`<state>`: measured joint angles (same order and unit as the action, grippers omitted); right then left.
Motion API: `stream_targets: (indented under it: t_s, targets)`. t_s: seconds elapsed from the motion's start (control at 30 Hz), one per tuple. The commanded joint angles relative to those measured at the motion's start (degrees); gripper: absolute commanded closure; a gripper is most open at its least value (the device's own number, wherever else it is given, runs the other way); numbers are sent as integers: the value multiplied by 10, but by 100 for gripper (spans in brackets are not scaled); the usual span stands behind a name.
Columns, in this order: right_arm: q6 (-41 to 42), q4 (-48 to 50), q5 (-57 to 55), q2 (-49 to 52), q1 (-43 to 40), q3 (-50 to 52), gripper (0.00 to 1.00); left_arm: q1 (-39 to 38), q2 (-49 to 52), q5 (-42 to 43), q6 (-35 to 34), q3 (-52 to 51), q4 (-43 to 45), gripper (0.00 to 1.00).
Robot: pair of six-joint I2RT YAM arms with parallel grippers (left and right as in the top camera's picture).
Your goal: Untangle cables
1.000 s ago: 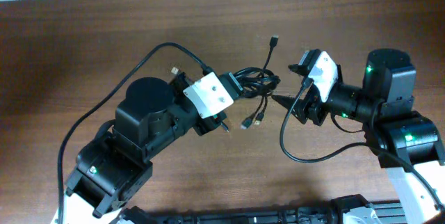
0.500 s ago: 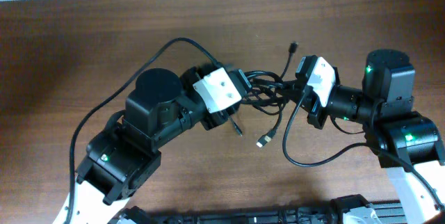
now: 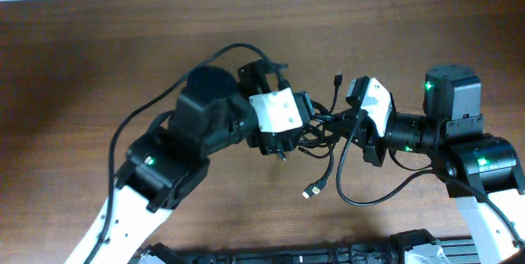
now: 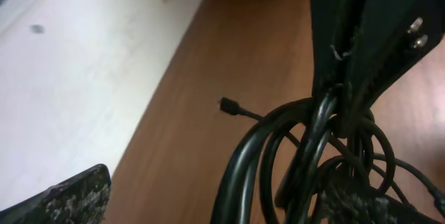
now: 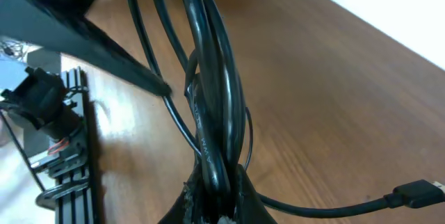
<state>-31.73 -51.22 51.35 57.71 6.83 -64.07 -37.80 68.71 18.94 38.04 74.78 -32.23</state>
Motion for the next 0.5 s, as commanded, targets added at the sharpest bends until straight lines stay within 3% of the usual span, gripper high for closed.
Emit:
stream_targets:
  t_s: [0.0, 0.13, 0.17, 0.33, 0.47]
  targets:
    - [0, -5, 22, 0, -1, -7, 96, 1, 26, 43, 28, 7, 5, 14]
    - [0, -5, 20, 2, -1, -7, 96, 1, 30, 43, 28, 7, 5, 91]
    - [0, -5, 20, 5, -1, -7, 96, 1, 30, 43, 27, 7, 3, 100]
    - [0, -4, 18, 28, -1, -7, 94, 1, 30, 42, 10, 7, 0, 100]
    - [0, -2, -8, 32, -1, -7, 56, 1, 30, 42, -29, 7, 0, 100]
